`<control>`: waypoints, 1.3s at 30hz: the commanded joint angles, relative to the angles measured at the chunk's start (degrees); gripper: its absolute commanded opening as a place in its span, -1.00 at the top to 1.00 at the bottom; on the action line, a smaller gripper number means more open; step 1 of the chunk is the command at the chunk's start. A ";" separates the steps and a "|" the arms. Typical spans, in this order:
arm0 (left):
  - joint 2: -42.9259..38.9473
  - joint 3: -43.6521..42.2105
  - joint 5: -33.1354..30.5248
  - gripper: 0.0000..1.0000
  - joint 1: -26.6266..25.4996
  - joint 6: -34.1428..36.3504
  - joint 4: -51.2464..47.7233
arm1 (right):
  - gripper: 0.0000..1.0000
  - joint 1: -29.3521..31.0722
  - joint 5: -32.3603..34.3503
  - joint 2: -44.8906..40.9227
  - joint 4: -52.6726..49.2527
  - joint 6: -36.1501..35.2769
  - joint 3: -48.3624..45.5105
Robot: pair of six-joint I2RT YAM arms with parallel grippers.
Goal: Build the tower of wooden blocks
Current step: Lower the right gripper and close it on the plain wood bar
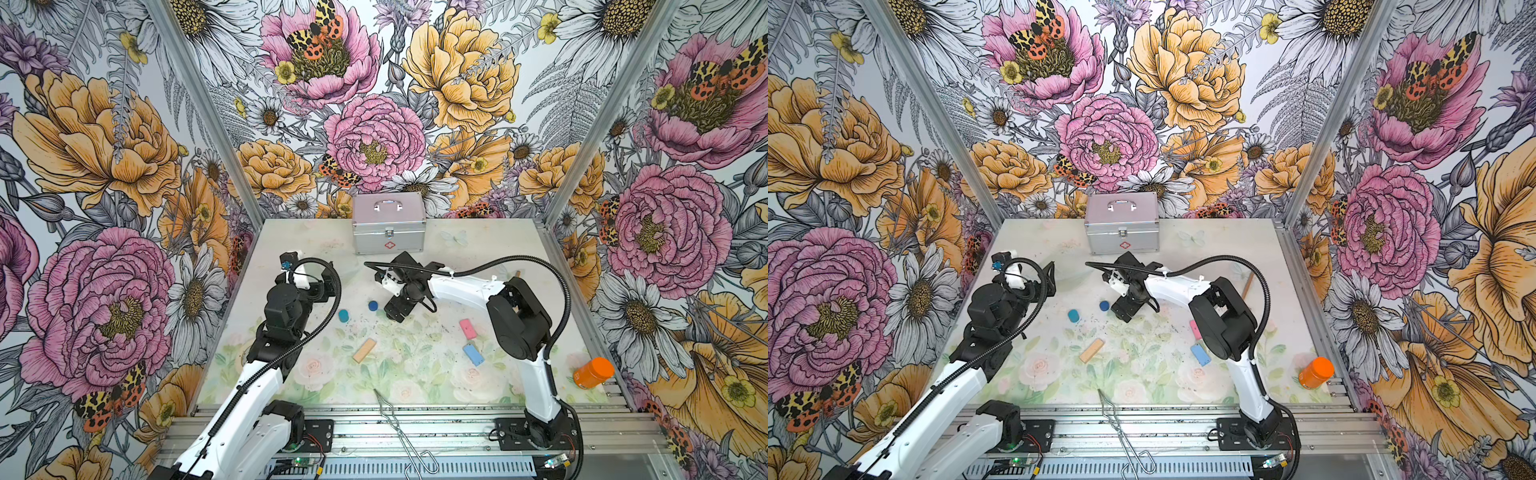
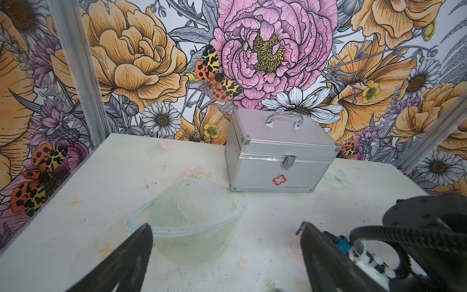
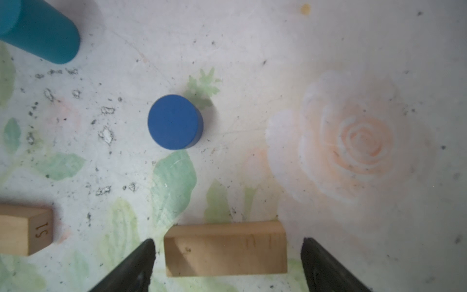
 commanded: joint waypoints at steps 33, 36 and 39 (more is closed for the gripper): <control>-0.79 -1.01 1.07 -0.85 -0.74 0.36 0.57 | -0.53 1.59 4.93 2.80 -2.65 2.07 0.56; -0.84 -1.10 1.07 -0.85 -0.87 0.37 0.60 | -0.19 1.64 5.67 2.92 -2.81 3.58 0.58; -0.86 -1.10 1.07 -0.85 -0.91 0.37 0.58 | 0.24 1.66 7.87 2.45 -3.53 6.84 0.91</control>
